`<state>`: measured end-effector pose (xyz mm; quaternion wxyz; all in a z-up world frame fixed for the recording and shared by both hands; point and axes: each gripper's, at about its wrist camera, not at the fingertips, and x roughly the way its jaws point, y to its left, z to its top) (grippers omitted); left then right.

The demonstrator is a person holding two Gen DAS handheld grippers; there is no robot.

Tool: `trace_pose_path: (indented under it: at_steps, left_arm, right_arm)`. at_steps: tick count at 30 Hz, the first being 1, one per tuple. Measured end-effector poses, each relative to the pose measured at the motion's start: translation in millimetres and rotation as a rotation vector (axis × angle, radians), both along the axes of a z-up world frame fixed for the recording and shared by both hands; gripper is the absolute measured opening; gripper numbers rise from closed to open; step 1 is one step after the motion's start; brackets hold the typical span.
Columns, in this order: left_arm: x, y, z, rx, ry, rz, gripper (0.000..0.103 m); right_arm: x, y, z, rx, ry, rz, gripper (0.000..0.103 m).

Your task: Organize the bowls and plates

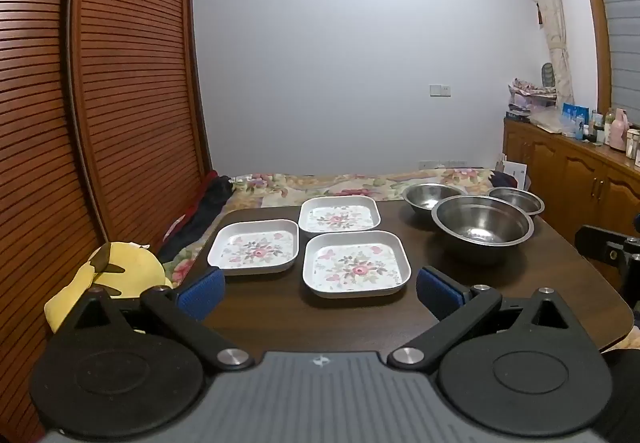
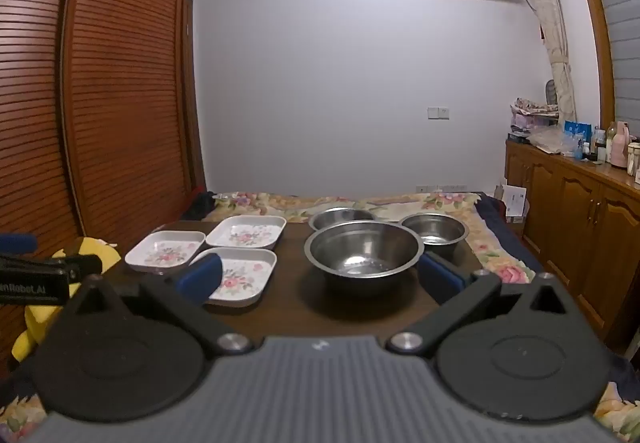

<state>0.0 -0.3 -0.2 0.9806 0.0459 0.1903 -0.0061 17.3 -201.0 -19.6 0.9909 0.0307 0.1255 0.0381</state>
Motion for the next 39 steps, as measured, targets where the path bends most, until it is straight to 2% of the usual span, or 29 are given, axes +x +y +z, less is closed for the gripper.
trace_pose_path:
  at_steps: [39]
  left_arm:
    - [0.6, 1.7, -2.9, 0.006, 0.007, -0.007, 0.103]
  right_arm:
    - [-4.5, -3.9, 0.3, 0.007, -0.020, -0.007, 0.103]
